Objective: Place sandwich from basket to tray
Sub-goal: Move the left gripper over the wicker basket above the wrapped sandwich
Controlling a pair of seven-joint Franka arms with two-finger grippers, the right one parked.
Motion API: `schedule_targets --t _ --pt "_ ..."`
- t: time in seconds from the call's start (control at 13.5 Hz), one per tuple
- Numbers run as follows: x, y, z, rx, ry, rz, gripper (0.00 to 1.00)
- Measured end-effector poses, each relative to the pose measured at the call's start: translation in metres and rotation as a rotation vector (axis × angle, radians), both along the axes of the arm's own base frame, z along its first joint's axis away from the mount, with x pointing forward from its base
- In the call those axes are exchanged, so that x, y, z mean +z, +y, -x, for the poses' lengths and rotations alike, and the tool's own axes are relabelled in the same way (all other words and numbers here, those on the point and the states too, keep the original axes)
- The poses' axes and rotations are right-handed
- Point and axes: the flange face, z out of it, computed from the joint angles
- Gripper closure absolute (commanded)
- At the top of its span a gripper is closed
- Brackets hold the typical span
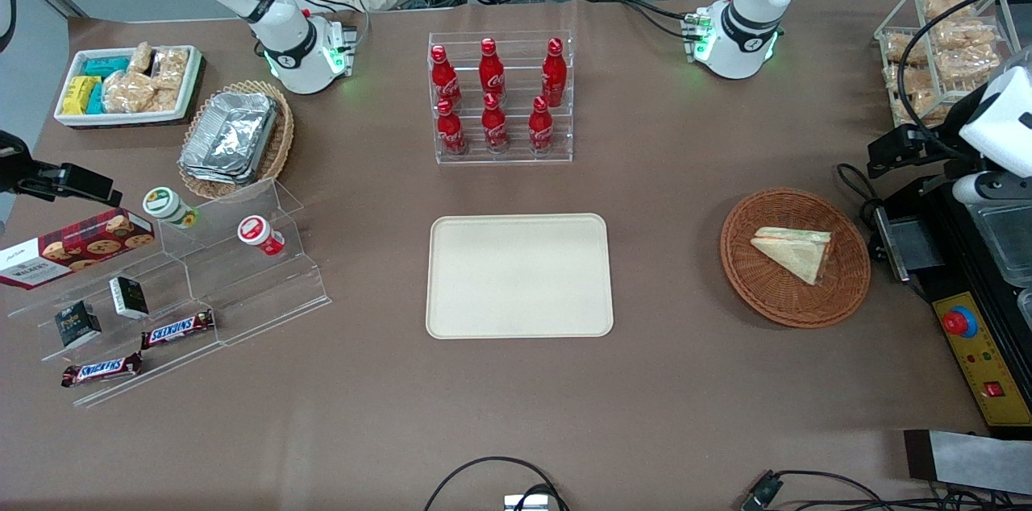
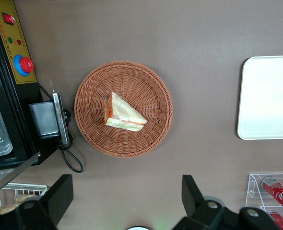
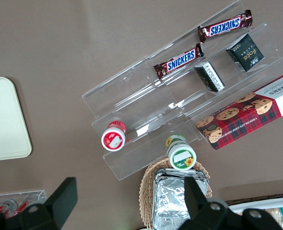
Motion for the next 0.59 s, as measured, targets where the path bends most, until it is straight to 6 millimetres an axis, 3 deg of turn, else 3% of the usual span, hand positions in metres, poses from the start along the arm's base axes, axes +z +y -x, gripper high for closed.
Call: schedule_targets --t 0.59 --pt "0.0002 -0.0001 0.0 0.008 -0.001 0.0 0.0"
